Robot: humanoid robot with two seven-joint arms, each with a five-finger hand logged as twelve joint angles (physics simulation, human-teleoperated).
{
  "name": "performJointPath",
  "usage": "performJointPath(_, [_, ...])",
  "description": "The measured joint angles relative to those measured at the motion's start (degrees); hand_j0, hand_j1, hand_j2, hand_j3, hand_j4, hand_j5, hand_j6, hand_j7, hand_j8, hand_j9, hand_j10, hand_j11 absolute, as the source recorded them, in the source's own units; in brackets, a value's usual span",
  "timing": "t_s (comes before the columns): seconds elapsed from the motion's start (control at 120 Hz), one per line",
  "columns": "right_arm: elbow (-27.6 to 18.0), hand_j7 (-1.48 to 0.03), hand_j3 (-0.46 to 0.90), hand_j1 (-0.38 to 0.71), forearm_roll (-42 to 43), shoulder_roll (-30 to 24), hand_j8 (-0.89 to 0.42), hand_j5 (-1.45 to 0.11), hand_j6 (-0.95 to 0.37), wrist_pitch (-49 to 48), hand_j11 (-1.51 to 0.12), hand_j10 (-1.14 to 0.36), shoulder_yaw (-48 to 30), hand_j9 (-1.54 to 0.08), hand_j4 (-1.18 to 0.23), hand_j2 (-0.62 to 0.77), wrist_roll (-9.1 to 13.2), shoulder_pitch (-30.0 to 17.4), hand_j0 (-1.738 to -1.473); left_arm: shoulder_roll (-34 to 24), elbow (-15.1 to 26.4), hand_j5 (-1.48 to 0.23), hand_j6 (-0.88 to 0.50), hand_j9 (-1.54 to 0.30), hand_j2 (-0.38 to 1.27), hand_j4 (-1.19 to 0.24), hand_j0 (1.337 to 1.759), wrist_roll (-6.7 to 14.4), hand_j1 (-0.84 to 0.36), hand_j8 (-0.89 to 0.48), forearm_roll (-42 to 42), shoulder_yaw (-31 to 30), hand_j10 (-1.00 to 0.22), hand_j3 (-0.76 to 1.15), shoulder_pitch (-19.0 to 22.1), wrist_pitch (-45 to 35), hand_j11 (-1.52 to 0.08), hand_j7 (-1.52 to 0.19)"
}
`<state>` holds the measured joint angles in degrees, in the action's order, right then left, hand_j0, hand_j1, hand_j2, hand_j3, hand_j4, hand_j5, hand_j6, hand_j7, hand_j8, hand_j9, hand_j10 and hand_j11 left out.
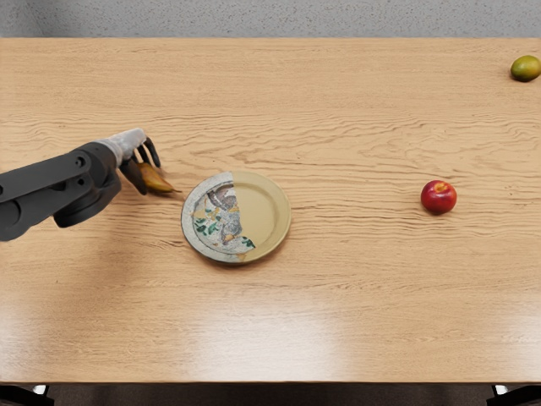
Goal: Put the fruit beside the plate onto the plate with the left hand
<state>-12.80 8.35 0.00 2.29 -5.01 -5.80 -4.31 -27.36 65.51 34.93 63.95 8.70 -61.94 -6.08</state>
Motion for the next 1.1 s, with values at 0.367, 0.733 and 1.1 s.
performJointPath(0.367, [0.0,-0.02,0.0,-0.33,-0.02,0.0,-0.02,-0.02,-0.02,0.0,-0.02,-0.01,0.0,-0.02,-0.02,0.0,0.0,0.0,-1.658,-1.99,-0.04,-0.88,-0.57,-0.89,0.36,-0.67,1.656,0.03,-0.3,-0.54,-10.37,0.17,-0.66,0.0,-4.62,1.86,-0.89,-0.88])
performJointPath(0.733, [0.02,-0.02,0.0,-0.33,0.0,0.0,-0.02,-0.02,-0.02,0.0,-0.02,-0.01,0.0,-0.02,-0.02,0.0,0.0,0.0,-1.658,-1.99,-0.03,-0.87,-0.57,-0.88,0.4,-0.66,1.657,0.03,-0.31,-0.54,-17.77,3.15,-0.66,0.0,-5.69,10.3,-0.88,-0.87])
performJointPath(1.1, [0.05,-0.02,0.0,-0.33,0.0,0.0,-0.02,-0.02,-0.02,0.0,-0.02,-0.01,0.0,-0.02,-0.02,0.0,0.0,0.0,-1.658,-1.99,0.19,-0.86,-0.56,-0.87,0.41,-0.66,1.657,0.04,-0.32,-0.54,-19.63,6.6,-0.66,0.0,-6.1,17.95,-0.87,-0.86])
